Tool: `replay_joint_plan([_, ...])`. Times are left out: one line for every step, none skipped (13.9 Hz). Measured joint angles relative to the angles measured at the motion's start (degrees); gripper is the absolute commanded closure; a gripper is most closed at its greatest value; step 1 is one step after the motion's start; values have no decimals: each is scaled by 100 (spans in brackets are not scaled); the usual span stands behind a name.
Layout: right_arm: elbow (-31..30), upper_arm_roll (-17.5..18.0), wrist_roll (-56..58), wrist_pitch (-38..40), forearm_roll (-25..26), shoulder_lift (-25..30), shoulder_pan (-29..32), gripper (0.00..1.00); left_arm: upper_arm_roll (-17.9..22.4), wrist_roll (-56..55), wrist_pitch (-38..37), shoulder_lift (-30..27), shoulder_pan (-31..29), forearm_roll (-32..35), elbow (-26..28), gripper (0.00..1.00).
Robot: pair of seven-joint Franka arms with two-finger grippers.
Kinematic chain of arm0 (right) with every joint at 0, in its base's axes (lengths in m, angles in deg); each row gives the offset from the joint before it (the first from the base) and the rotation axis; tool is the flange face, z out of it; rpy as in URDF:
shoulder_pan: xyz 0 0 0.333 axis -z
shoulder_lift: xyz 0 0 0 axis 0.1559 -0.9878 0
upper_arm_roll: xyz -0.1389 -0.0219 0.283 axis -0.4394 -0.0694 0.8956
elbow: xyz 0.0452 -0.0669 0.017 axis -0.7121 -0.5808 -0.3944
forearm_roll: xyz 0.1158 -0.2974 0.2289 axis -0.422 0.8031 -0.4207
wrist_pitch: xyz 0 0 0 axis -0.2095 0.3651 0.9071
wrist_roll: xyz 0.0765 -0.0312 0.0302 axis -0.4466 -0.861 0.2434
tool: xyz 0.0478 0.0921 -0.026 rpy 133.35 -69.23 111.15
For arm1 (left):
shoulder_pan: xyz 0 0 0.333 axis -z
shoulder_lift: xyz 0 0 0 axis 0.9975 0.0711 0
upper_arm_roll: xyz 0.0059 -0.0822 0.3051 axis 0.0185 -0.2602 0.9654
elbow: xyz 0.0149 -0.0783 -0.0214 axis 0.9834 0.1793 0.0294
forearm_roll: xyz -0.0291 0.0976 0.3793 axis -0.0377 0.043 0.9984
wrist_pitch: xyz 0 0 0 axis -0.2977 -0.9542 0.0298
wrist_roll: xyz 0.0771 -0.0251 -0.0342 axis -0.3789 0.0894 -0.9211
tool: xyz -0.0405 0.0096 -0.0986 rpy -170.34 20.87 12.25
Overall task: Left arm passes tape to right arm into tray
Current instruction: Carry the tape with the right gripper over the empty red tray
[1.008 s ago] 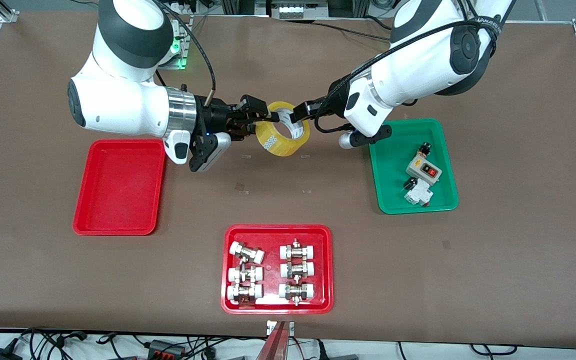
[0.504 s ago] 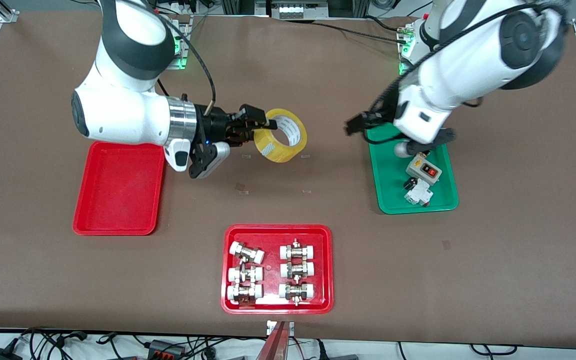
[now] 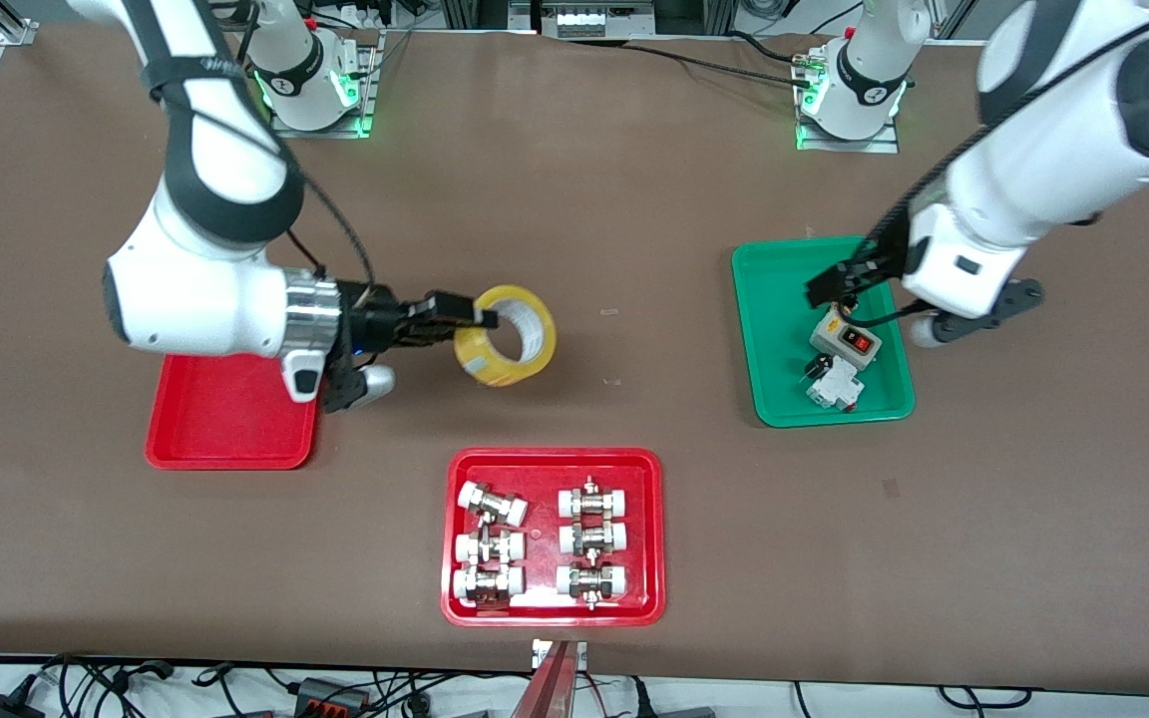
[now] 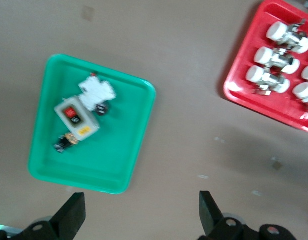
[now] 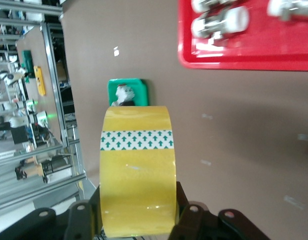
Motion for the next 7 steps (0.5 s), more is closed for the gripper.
replay_joint_plan([-8,-7,1,1,42,-83,141,67,8,323,-102,-35,-197,160,0,0])
replay_joint_plan([-24,-12,1,5,171,-158,314,67,59,618,-170,-69,-328,306,0,0])
replay_joint_plan([-62,-20,1,11,370,-231,512,67,228,913,-240,-105,-341,397,1,0])
replay_joint_plan([-120,-26,1,15,594,-292,755,67,518,1265,-322,-149,-267,419,0,0])
replay_joint_plan([-199,-34,1,56,777,-340,1044,67,876,1624,-399,-215,-141,422,0,0])
replay_joint_plan([-280,-44,41,204,899,-381,1371,67,1213,1987,-469,-316,-19,423,3,0])
replay_joint_plan([-344,-52,182,383,951,-432,1711,67,1499,2342,-517,-452,81,423,11,0])
